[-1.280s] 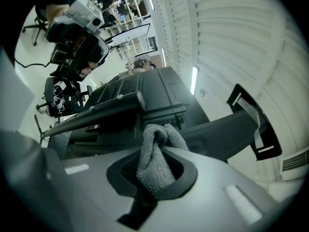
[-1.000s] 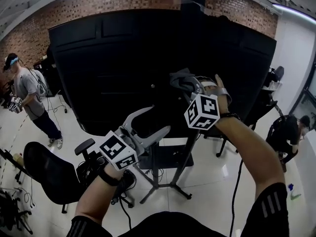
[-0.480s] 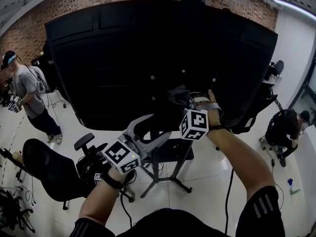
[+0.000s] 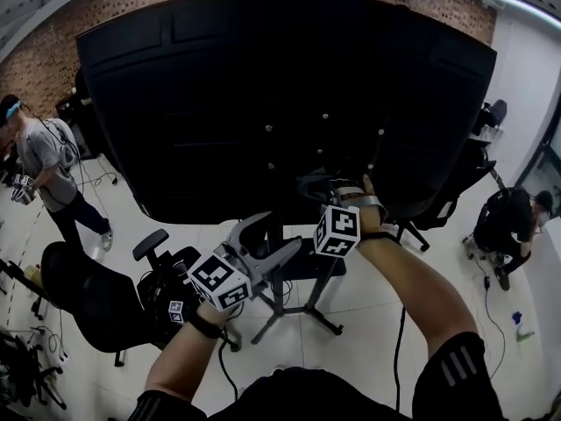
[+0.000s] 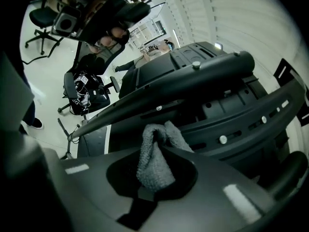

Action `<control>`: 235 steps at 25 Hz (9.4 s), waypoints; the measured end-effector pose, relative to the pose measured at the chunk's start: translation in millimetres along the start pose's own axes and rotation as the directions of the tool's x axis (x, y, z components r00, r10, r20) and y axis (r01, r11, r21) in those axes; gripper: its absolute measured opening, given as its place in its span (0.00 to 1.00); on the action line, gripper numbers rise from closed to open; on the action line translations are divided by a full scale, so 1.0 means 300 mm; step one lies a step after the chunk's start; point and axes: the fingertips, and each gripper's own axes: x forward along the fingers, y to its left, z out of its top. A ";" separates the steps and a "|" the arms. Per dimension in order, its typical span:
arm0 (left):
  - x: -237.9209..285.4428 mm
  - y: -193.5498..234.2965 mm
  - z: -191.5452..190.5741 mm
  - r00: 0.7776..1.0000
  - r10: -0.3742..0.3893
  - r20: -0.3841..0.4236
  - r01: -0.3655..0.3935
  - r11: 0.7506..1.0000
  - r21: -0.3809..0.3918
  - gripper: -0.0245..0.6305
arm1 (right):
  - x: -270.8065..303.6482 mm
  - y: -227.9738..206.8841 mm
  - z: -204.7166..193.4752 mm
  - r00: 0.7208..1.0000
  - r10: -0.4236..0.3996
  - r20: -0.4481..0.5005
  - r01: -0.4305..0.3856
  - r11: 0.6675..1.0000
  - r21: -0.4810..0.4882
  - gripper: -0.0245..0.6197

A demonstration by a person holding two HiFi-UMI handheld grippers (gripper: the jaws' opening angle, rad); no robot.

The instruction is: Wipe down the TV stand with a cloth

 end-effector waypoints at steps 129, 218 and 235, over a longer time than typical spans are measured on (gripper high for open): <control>0.193 -0.132 0.138 0.998 0.047 0.035 -0.053 0.979 0.198 0.52 | -0.650 -0.578 -0.134 0.806 -0.451 0.382 0.246 0.844 0.477 0.07; -0.588 0.311 0.195 0.992 0.117 0.041 -0.121 0.988 0.100 0.52 | 0.095 -0.326 0.741 0.958 -0.253 -0.135 0.173 0.887 -0.428 0.07; -0.745 0.405 0.225 0.968 0.246 0.042 -0.250 0.962 0.108 0.52 | 0.196 -0.249 1.080 0.976 -0.205 0.068 0.215 0.888 -0.407 0.07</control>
